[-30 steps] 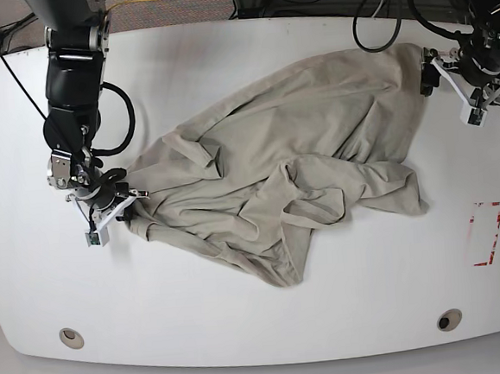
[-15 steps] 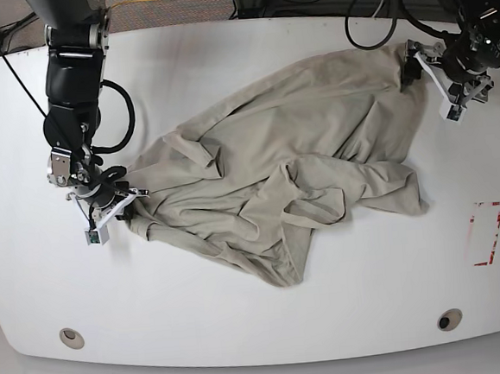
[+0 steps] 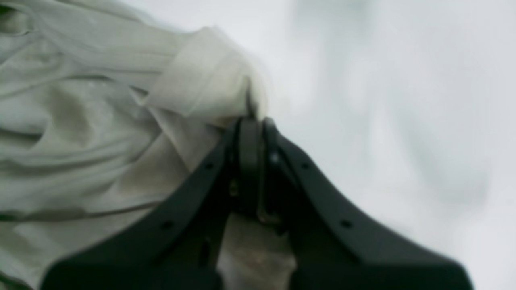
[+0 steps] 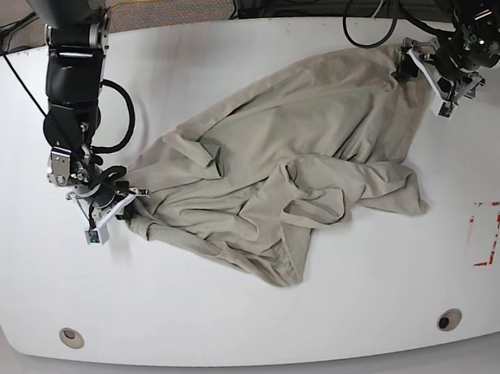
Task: Fold the T-shirt properly
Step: 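Pinch the shirt corner with the right gripper, then the left gripper, then lift the shirt with both grippers and swing it up and over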
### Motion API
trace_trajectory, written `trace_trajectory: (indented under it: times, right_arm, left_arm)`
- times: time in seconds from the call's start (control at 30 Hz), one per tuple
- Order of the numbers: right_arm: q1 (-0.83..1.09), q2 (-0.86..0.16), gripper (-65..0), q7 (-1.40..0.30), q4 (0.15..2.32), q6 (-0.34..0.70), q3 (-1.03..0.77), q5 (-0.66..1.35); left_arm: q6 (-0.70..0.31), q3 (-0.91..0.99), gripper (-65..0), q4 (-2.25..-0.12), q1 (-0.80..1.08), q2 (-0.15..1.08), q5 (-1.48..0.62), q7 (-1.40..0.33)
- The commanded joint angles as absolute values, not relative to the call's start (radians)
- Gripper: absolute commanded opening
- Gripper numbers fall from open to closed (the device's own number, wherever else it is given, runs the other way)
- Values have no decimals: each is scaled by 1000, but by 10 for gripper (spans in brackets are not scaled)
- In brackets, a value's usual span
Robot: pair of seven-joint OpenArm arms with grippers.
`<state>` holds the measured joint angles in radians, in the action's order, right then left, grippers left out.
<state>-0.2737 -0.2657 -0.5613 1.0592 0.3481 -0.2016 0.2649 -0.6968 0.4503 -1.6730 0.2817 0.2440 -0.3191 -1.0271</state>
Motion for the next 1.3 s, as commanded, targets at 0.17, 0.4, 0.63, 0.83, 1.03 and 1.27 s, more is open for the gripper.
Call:
trace_trajectory:
  times: [0.17, 0.4, 0.63, 0.83, 1.03, 1.27]
  right_arm:
    - [-277, -275, -650, -595, 1066, 349, -203, 254]
    - [-242, -274, -650, -604, 1145, 349, -202, 257]
    - [-173, -232, -650, -708, 1382, 349, -208, 255]
    - [-119, -223, -650, -769, 1566, 343, -208, 257]
    - [-85, -196, -650, -811, 1713, 343, -229, 248]
    - [-87, -199, -650, -816, 1799, 343, -268, 248]
  left_arm:
    - [-698, 450, -517, -1607, 275, 255, -317, -1041]
    - [-698, 450, -650, -1615, 280, 255, -320, -1041]
    - [-698, 452, -650, -1774, 315, 255, -321, -1041]
    - [-698, 450, -650, -1926, 323, 255, -321, -1041]
    - [-698, 452, -650, -1989, 312, 255, -321, -1043]
    - [-698, 455, -650, -2003, 260, 260, -323, -1043]
